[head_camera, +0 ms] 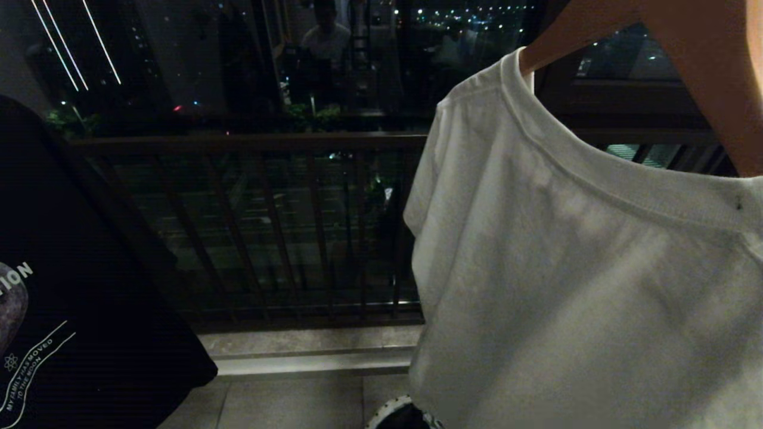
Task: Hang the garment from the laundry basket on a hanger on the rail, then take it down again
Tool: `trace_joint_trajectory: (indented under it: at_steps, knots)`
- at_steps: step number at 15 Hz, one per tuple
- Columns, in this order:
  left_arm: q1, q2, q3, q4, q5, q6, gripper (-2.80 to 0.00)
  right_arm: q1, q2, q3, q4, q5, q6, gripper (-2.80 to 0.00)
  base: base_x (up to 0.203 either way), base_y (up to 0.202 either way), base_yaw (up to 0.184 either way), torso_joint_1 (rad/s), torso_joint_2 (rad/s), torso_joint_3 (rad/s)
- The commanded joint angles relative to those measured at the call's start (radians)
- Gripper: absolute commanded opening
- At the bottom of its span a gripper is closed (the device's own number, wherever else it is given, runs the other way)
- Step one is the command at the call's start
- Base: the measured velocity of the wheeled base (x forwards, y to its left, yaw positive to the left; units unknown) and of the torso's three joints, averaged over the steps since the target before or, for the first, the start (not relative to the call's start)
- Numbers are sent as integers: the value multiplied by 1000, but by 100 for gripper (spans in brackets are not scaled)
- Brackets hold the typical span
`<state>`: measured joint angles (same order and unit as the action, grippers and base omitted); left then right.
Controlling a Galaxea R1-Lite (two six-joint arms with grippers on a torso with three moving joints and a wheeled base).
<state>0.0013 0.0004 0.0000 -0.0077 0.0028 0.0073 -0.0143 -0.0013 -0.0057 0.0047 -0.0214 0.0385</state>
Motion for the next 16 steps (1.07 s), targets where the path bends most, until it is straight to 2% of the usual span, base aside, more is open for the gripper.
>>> trace_joint_trajectory:
  at_steps: [1,16]
  knots:
    - [2,-2,2,0,0,0,-280,0,0,0,0,0,1,-280,0,0,0,0,0,0]
    - [0,-2,2,0,0,0,-280,0,1,0,0,0,1,-280,0,0,0,0,0,0]
